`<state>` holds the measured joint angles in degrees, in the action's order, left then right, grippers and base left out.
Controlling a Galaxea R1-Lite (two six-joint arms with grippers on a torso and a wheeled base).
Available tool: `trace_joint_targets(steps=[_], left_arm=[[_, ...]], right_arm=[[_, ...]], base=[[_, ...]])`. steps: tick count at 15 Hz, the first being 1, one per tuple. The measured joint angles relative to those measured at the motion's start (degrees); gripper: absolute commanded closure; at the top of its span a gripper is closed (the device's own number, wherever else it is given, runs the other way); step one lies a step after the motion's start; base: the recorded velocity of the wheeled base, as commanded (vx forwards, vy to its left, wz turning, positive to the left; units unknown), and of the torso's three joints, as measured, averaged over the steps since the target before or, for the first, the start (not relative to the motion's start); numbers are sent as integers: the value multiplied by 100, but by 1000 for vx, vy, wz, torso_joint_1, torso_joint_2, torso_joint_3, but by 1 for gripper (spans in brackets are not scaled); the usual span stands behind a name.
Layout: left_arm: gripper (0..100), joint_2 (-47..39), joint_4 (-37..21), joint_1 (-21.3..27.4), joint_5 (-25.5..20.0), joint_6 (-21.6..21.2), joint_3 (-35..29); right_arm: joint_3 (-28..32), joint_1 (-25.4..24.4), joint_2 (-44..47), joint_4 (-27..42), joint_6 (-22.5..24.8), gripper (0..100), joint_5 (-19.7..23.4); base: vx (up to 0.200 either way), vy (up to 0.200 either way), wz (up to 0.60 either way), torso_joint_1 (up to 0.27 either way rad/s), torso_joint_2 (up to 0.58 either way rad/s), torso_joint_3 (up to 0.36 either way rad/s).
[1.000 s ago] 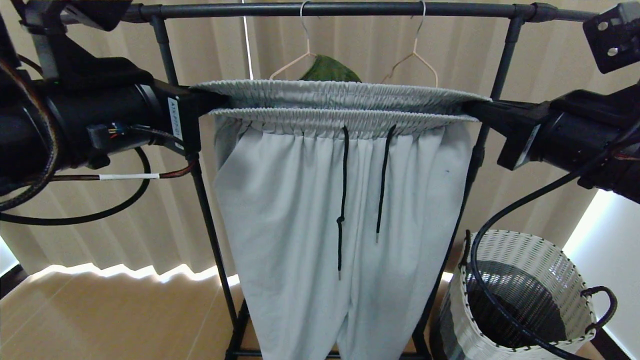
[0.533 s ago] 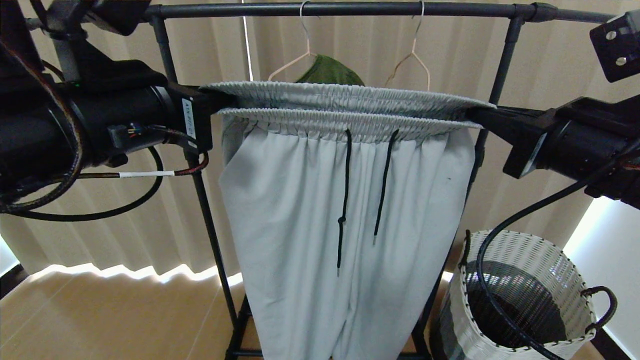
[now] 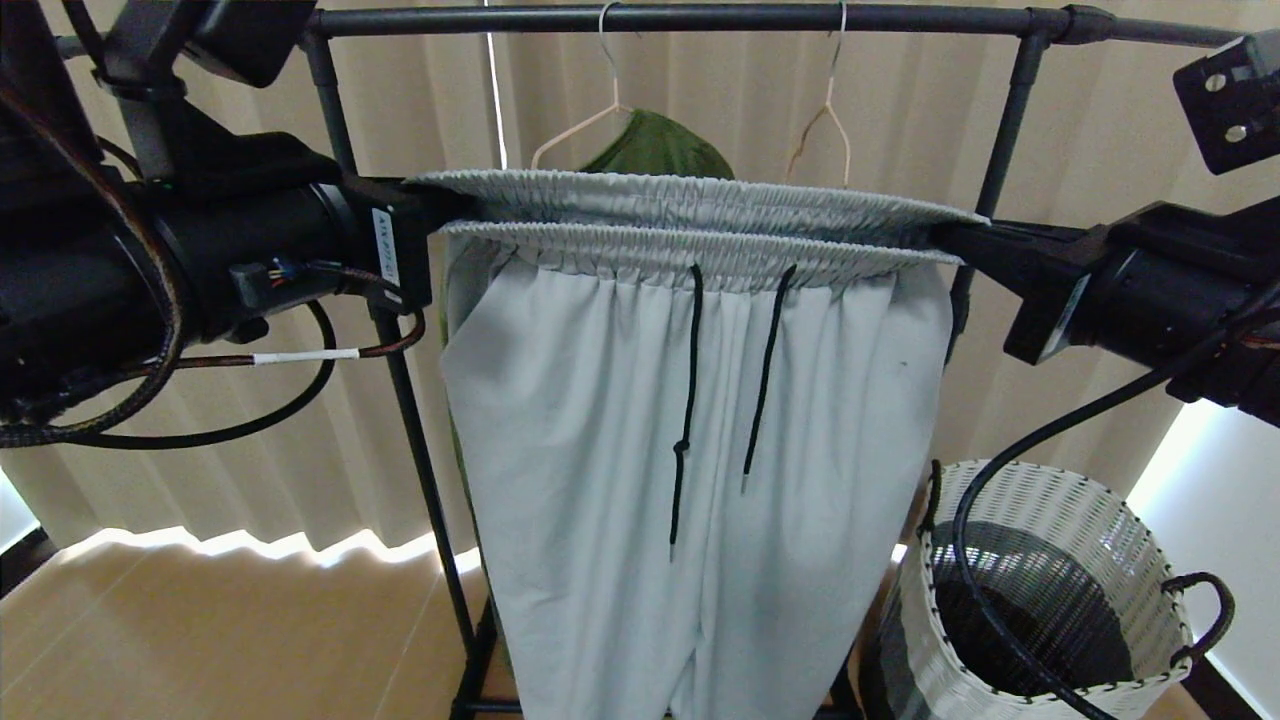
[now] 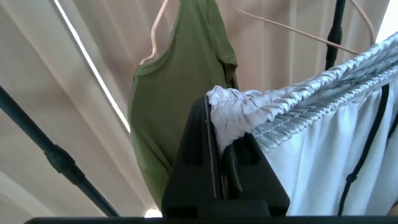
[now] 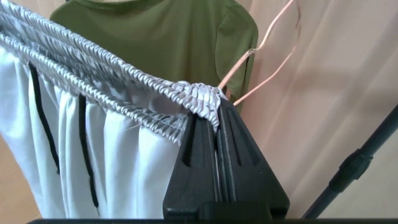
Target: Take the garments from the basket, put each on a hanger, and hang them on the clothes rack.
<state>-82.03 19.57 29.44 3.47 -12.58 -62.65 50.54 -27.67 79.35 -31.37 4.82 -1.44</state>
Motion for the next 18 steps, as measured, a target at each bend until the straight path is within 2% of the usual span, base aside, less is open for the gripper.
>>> trace_joint_targets(steps=[7, 13, 18], left_arm=[[100, -16, 158, -30, -6, 0, -100], [100, 41, 341, 10, -4, -17, 304], [100, 100, 364, -6, 0, -17, 345]], right_arm=[[28, 0, 4, -33, 0, 100, 5], [6, 0, 11, -40, -9, 100, 0], [-2, 0, 11, 20, 0, 100, 5]], base=[[0, 0, 0, 0, 0, 0], [0, 0, 0, 0, 0, 0], [0, 0, 0, 0, 0, 0]])
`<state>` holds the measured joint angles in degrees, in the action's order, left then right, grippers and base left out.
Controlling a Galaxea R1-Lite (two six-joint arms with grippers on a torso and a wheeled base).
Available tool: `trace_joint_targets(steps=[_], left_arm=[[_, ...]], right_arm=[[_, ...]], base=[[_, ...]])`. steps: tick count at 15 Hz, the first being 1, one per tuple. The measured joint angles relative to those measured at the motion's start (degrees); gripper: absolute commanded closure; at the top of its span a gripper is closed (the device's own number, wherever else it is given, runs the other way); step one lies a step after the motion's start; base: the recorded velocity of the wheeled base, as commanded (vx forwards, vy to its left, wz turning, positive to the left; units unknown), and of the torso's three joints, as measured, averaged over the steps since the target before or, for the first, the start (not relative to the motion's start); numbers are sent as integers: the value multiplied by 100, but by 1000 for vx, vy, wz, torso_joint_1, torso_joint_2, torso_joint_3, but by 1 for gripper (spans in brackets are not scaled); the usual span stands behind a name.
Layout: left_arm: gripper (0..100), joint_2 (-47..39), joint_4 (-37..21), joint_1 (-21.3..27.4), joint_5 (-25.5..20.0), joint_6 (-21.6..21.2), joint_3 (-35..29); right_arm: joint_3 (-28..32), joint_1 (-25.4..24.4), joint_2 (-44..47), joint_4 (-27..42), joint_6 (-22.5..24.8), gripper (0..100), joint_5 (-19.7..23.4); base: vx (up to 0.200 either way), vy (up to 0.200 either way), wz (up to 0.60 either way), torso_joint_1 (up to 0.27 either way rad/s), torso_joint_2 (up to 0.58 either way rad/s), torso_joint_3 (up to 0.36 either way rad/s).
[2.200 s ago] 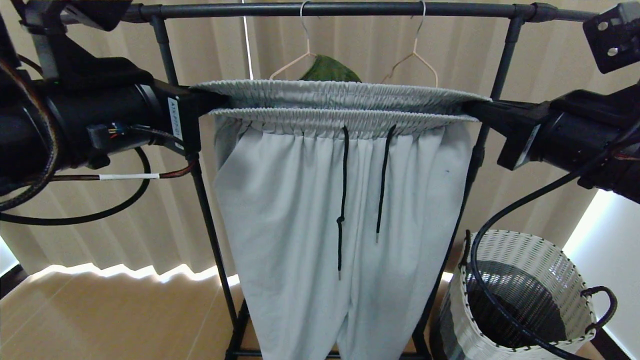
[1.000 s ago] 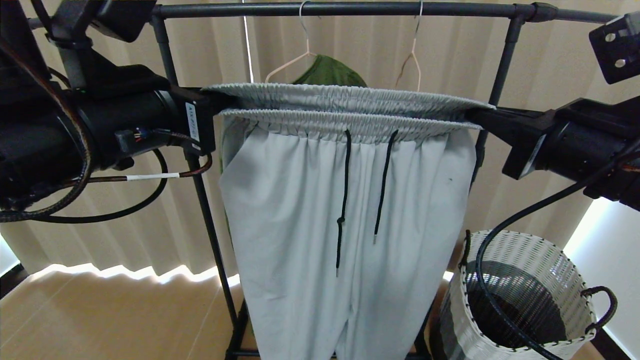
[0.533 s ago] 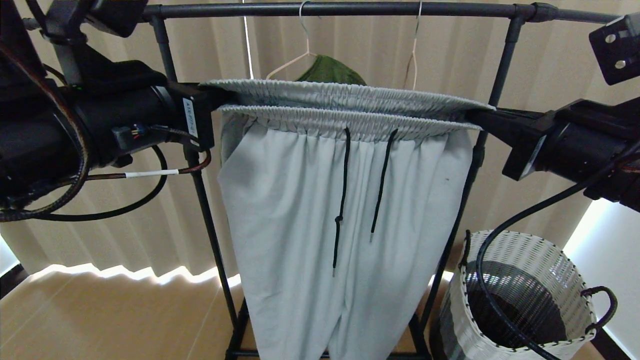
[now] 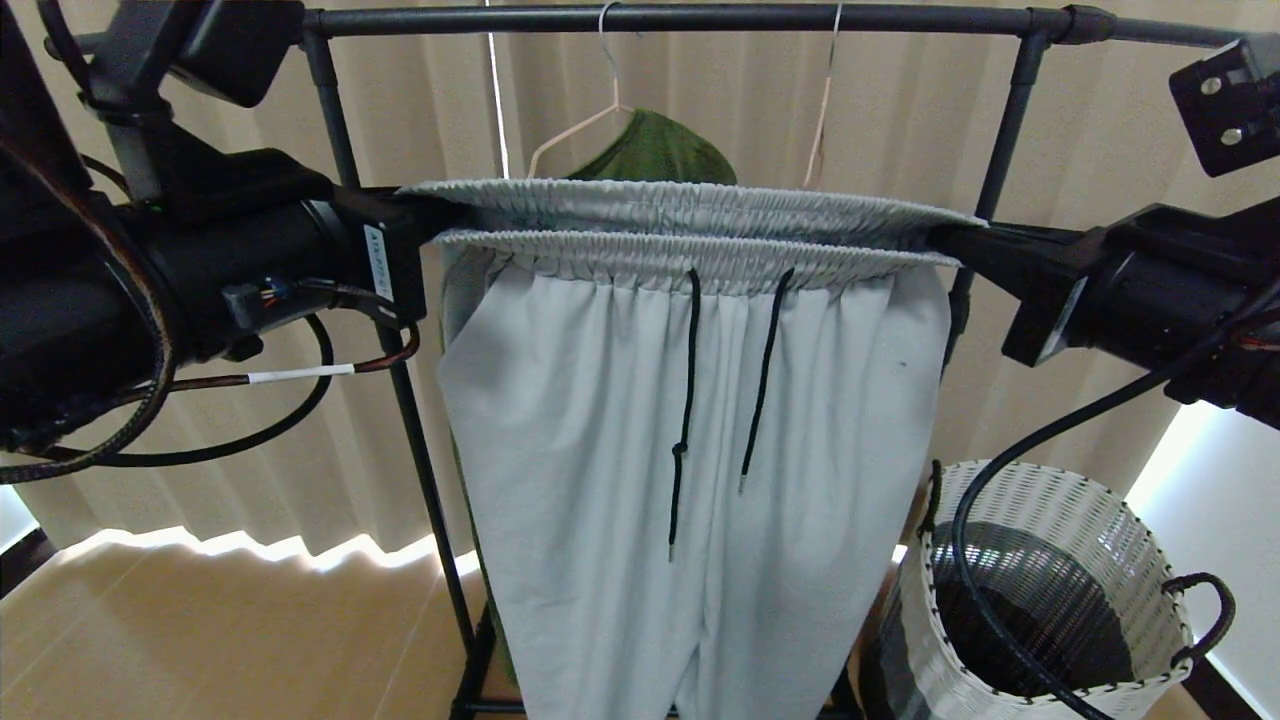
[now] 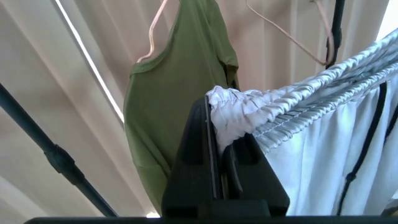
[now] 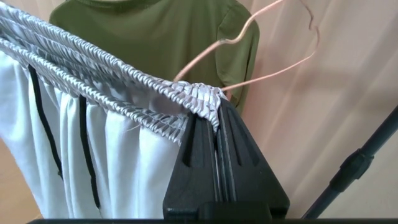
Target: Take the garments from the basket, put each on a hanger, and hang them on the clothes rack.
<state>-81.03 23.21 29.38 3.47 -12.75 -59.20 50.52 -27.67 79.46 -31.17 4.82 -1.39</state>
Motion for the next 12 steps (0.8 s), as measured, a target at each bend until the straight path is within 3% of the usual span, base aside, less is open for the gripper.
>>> trace_joint_targets(steps=[1, 2, 6, 12], left_arm=[[100, 9, 0, -2, 0, 0, 5], [100, 13, -1, -2, 0, 2, 5], [100, 22, -1, -20, 11, 2, 20], [100, 33, -4, -238, 467, -7, 226]], right_arm=[[-11, 0, 0, 9, 5, 100, 0], [-17, 0, 0, 11, 7, 0, -2], [-168, 4, -13, -71, -13, 0, 20], [-523, -13, -223, -85, -52, 0, 84]], base=[[0, 0, 0, 0, 0, 0], [0, 0, 0, 0, 0, 0], [0, 0, 0, 0, 0, 0], [0, 0, 0, 0, 0, 0]])
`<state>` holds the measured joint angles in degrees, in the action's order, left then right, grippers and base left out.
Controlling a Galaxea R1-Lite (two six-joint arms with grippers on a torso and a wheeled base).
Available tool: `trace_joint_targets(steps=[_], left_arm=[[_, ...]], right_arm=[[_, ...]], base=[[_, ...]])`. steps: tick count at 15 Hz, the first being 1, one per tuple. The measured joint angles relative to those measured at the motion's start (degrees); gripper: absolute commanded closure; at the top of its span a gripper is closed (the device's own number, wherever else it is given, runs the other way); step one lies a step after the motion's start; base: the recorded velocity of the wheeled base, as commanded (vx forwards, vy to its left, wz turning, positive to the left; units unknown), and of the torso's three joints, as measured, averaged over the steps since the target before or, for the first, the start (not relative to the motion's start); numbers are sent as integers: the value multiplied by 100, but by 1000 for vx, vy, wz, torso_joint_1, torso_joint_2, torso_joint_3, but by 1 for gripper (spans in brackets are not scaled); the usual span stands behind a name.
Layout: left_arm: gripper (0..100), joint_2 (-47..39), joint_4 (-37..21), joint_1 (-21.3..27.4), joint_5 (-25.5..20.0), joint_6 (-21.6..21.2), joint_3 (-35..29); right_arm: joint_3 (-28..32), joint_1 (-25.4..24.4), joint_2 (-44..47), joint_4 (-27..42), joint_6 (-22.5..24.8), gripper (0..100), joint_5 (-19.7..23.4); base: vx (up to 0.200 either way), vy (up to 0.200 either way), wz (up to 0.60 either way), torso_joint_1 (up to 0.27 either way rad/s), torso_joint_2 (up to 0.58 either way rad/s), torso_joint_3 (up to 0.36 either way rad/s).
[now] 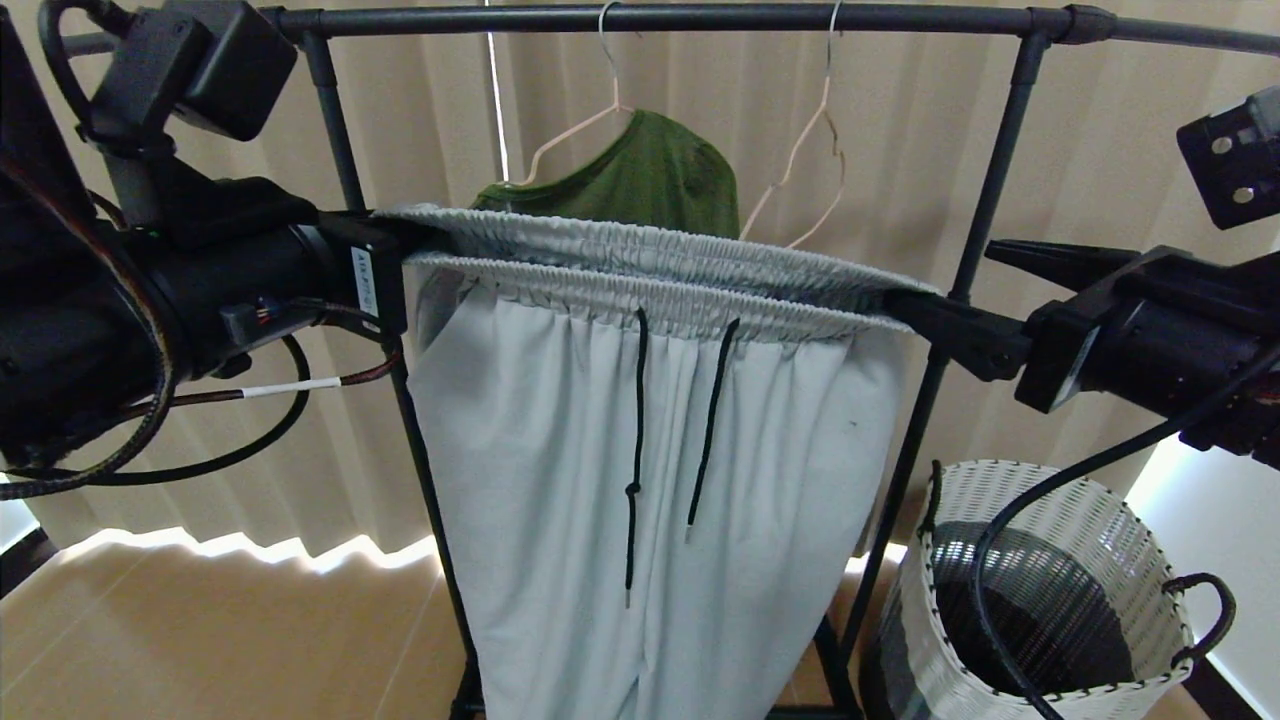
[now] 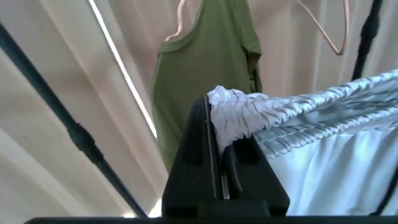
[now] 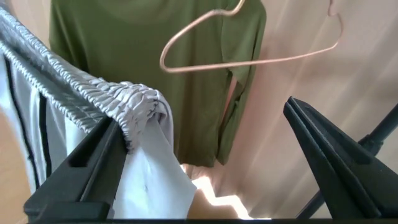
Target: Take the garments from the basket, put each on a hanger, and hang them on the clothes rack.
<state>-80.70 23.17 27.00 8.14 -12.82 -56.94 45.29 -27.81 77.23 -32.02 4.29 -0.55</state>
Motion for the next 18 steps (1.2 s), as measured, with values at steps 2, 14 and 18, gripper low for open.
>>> trace_joint_targets(steps=[2, 14, 18], left_arm=[[100, 0, -2, -116, 305, 2, 17], [100, 27, 4, 160, 444, 24, 599], [100, 20, 4, 89, 773, -1, 791]], right_arm=[[-119, -5, -68, -7, -9, 0, 1], [-343, -334, 9, -711, -544, 0, 914], [-439, -501, 199, -1014, -689, 0, 1048]], base=[[0, 0, 0, 0, 0, 0], [0, 0, 0, 0, 0, 0], [0, 0, 0, 0, 0, 0]])
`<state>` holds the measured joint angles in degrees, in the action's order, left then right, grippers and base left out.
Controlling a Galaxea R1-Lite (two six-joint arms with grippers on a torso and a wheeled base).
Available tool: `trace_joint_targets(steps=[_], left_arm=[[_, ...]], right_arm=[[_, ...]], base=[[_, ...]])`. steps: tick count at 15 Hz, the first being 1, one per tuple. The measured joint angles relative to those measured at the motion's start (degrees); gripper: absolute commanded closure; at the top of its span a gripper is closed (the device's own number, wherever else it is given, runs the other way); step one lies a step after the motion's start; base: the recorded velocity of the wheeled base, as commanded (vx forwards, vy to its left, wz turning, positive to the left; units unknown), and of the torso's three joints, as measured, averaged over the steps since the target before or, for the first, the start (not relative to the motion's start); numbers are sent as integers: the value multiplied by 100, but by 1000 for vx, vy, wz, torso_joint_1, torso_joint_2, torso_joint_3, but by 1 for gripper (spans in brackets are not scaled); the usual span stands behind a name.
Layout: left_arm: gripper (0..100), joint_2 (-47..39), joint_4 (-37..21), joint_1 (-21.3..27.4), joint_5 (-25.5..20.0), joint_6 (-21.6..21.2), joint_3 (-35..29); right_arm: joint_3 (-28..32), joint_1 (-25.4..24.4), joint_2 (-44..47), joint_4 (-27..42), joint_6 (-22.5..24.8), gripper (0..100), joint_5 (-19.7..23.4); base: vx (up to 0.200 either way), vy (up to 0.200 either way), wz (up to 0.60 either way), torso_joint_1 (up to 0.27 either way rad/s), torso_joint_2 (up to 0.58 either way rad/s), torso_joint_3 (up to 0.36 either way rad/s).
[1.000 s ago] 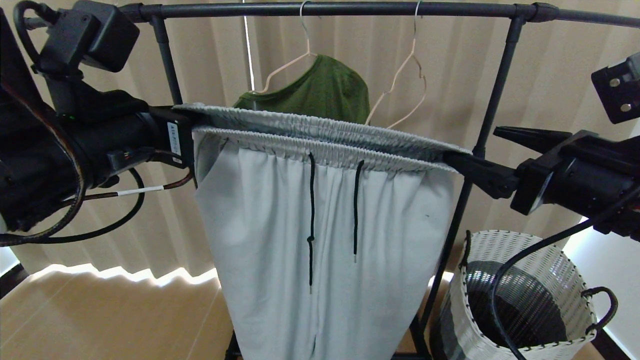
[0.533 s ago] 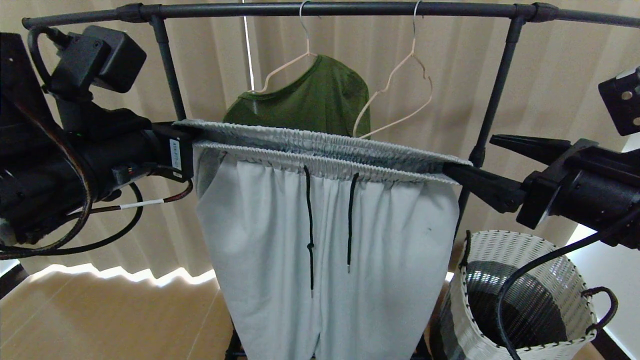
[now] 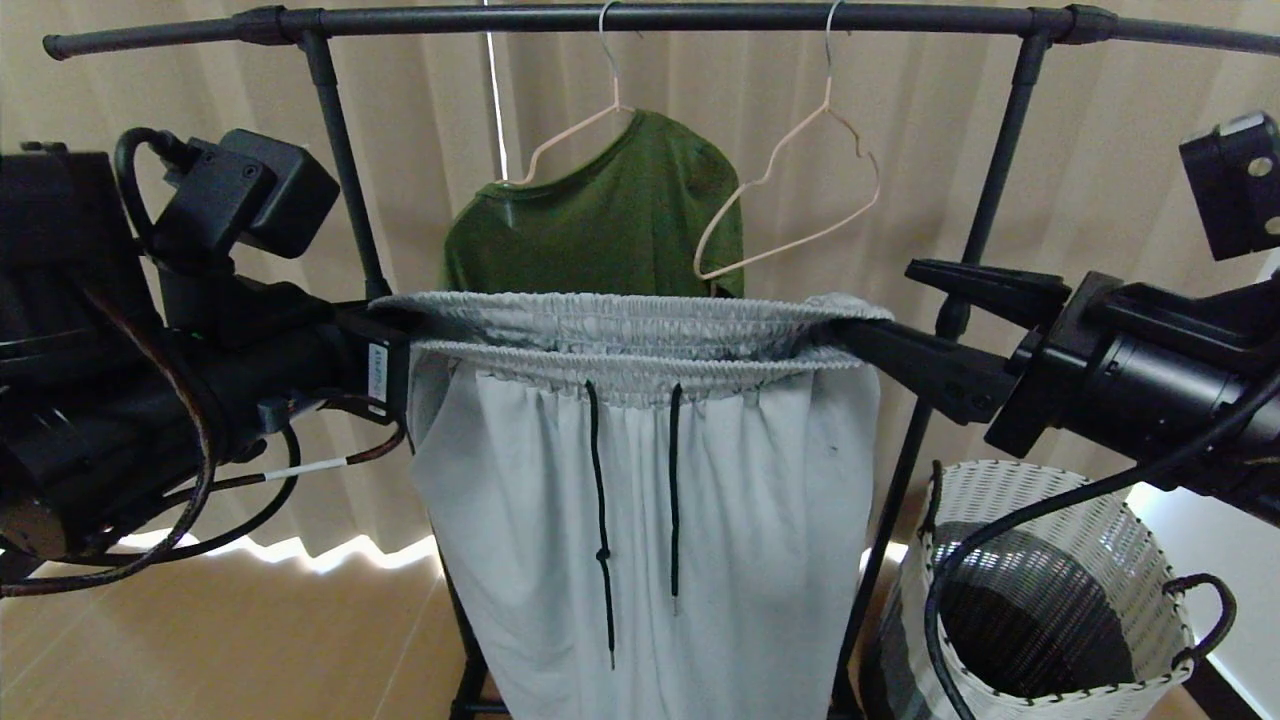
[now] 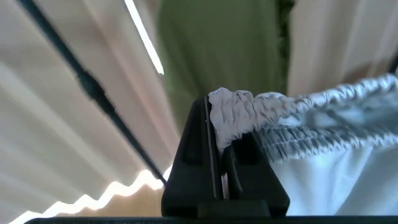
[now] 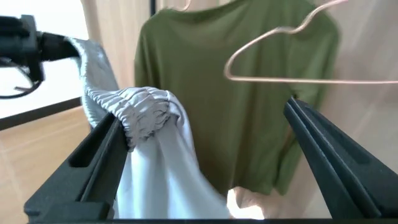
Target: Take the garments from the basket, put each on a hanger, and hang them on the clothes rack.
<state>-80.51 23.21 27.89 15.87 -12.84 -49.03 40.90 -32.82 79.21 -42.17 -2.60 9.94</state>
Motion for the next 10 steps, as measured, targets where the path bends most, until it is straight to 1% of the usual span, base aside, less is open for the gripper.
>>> trace_joint_targets(steps=[2, 4, 6, 8, 10], left_arm=[[100, -4, -1, -69, 18, 0, 9], [100, -4, 0, -129, 95, -5, 9], [100, -4, -4, -227, 145, -7, 17], [100, -6, -6, -245, 141, -10, 44], [100, 7, -9, -267, 141, -5, 57]], right_arm=[[-110, -23, 0, -88, -13, 0, 191], [-240, -28, -5, -384, -13, 0, 412], [-322, -28, -9, -538, -22, 0, 602], [-405, -32, -13, -545, -33, 0, 675], [-446, -15, -20, -551, 6, 0, 642]], base=[[0, 0, 0, 0, 0, 0], [0, 0, 0, 0, 0, 0], [0, 0, 0, 0, 0, 0], [0, 0, 0, 0, 0, 0], [0, 0, 0, 0, 0, 0]])
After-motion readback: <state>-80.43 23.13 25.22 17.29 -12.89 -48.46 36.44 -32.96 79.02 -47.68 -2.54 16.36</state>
